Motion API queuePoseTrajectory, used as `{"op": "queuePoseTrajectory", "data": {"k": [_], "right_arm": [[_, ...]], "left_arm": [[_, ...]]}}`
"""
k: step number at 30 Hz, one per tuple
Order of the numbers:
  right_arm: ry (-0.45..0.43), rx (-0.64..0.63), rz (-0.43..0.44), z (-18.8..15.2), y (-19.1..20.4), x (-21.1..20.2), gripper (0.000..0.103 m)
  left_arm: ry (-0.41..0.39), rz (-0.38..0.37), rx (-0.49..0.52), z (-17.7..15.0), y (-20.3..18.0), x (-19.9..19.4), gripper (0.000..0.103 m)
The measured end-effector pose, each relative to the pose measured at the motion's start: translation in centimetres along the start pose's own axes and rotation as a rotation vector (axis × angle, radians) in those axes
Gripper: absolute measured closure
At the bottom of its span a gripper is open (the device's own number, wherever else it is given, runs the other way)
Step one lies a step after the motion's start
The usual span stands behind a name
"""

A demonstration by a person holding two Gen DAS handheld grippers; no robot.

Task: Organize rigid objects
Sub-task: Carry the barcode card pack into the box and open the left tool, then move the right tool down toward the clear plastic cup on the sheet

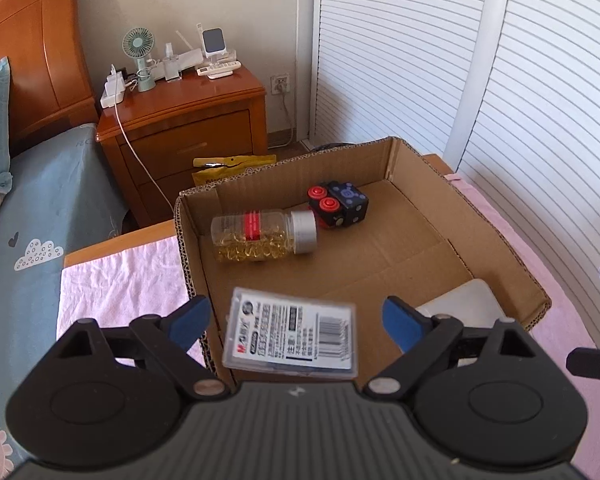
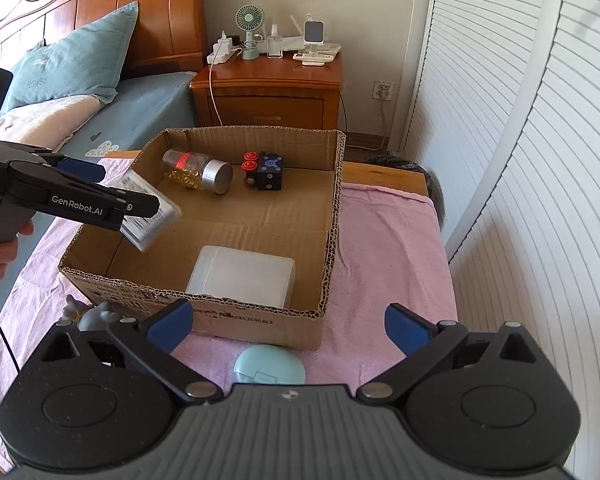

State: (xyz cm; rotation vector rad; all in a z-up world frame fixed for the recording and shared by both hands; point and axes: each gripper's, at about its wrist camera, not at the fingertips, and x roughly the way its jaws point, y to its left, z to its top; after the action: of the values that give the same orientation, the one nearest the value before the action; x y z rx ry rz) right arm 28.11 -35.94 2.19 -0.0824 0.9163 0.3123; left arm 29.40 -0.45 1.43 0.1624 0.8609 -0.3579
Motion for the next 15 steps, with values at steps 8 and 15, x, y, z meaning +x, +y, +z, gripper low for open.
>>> {"op": "queuePoseTrajectory", "data": {"k": [8, 15], "right_arm": [[-0.003, 0.002, 0.016, -1.6, 0.5, -0.7, 0.000], [-0.003, -0.026, 0.036, -3.8, 1.4, -1.6, 0.000]], "left_arm": [[-0.014, 0.058, 0.027, -2.2, -0.3, -3.1, 0.006], [-0.026, 0.100, 0.019, -5.2, -0.9, -5.9, 0.003]]}}
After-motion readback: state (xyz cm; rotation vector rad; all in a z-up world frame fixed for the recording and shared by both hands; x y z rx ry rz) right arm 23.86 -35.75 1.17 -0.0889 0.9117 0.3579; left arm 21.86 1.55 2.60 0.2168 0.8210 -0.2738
